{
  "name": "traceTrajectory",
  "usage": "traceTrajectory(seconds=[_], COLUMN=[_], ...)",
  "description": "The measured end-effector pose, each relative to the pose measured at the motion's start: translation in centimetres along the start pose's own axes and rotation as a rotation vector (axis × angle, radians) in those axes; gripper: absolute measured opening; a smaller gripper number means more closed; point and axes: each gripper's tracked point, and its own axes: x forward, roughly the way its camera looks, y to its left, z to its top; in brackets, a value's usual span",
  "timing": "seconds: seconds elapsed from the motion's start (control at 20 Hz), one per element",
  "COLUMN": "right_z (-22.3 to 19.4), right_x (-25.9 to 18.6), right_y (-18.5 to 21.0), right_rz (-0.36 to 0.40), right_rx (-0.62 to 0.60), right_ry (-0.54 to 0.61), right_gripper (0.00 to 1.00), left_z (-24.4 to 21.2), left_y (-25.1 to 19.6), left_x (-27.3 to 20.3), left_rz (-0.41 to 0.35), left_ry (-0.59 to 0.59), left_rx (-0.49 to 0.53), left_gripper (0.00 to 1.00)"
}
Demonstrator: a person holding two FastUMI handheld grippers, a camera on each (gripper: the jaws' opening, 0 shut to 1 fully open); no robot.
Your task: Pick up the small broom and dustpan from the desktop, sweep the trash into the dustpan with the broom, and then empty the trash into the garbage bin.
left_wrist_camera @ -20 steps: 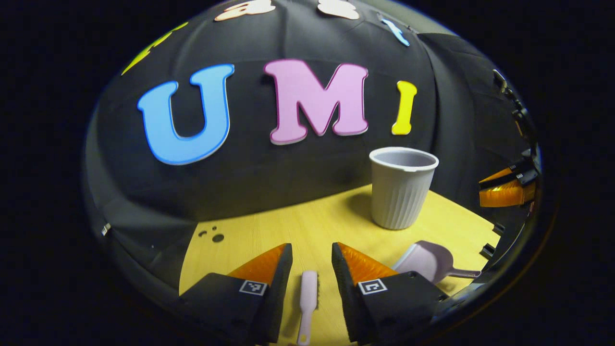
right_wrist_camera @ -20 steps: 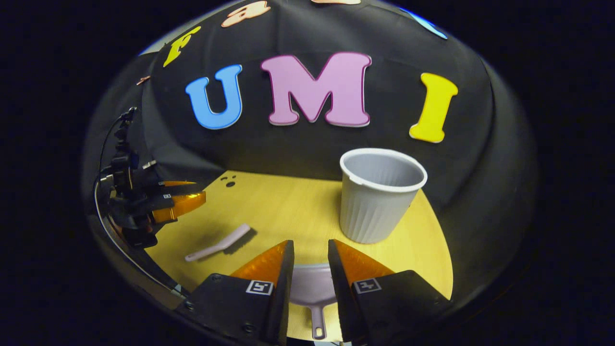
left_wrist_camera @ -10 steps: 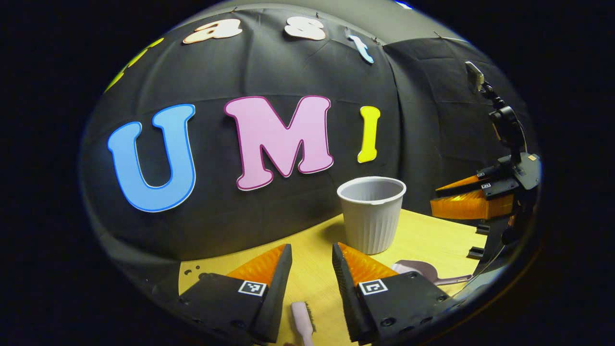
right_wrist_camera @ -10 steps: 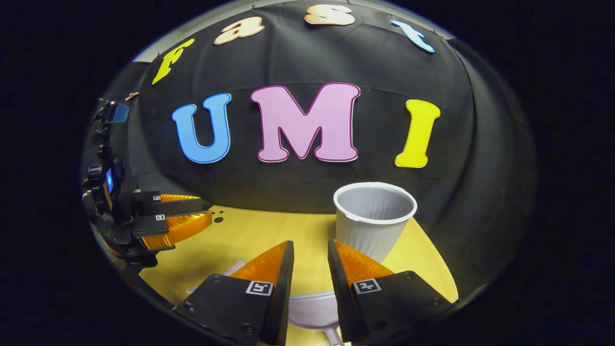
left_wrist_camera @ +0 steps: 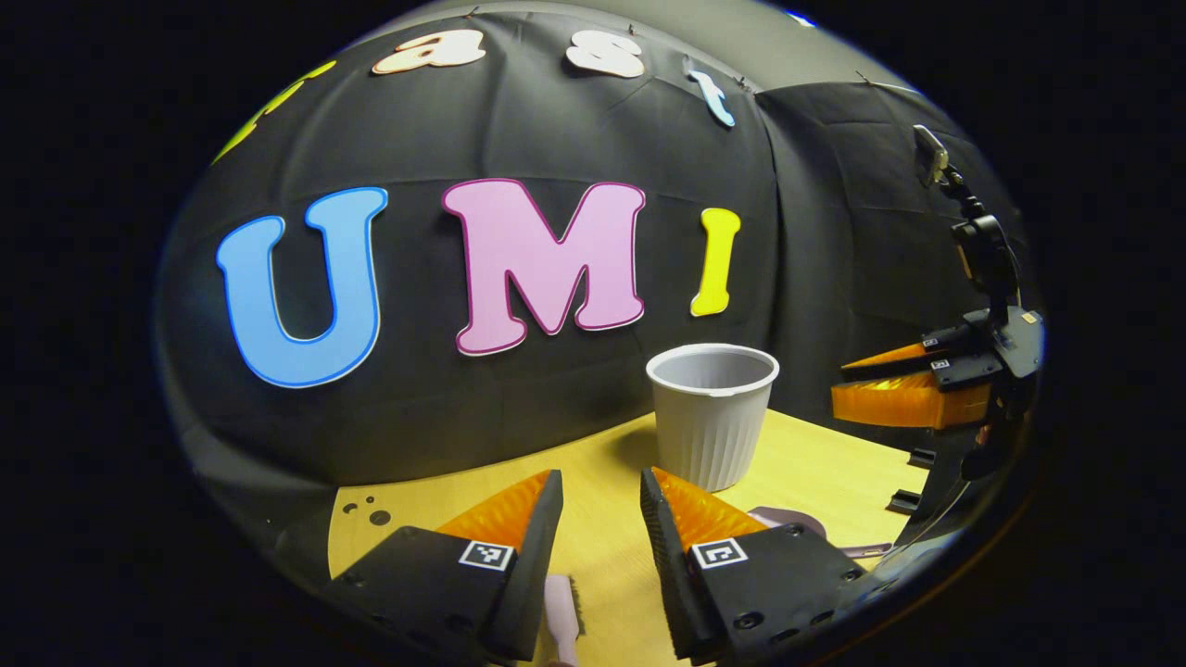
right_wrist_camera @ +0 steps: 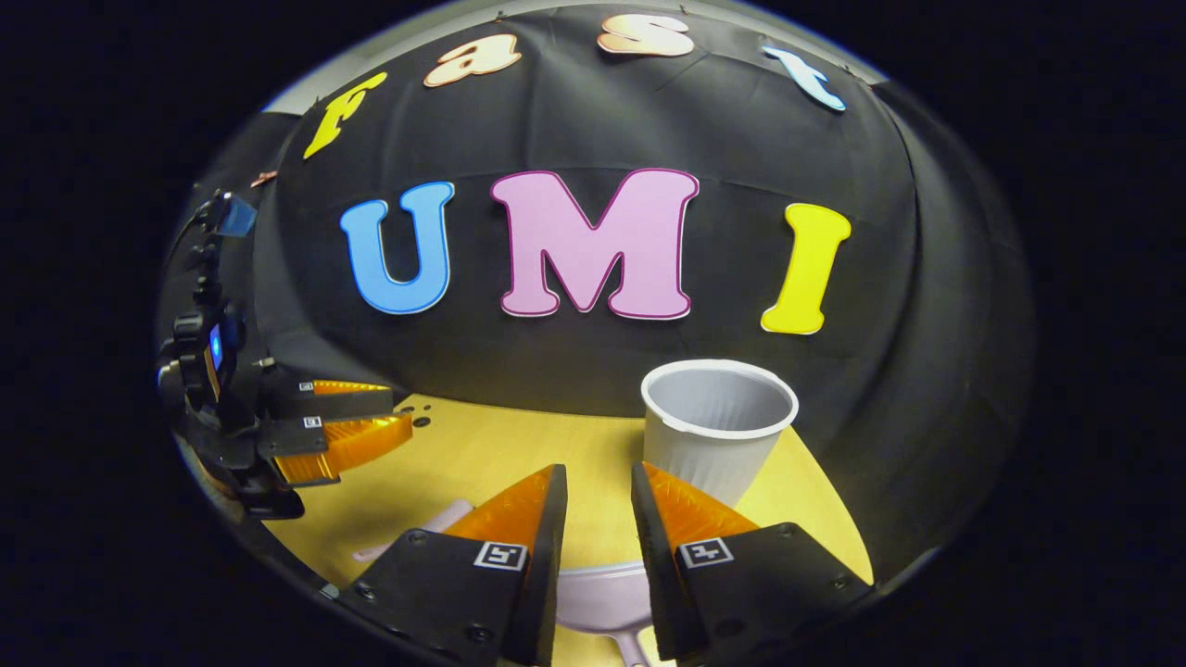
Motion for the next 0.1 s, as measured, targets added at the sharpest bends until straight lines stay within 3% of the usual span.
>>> traceTrajectory(seconds=[0.1], right_z=[-0.32], right_x=[-0.39], right_y=[0.08], right_rz=[0.028], right_rx=[-0.033], right_ry=[0.003], right_gripper=[0.45], left_z=[-0.69], left_y=[-0.42], left_x=[-0.35], left_rz=[0.011], left_ry=[0.004], left_rx=[-0.032], left_gripper=[0.55])
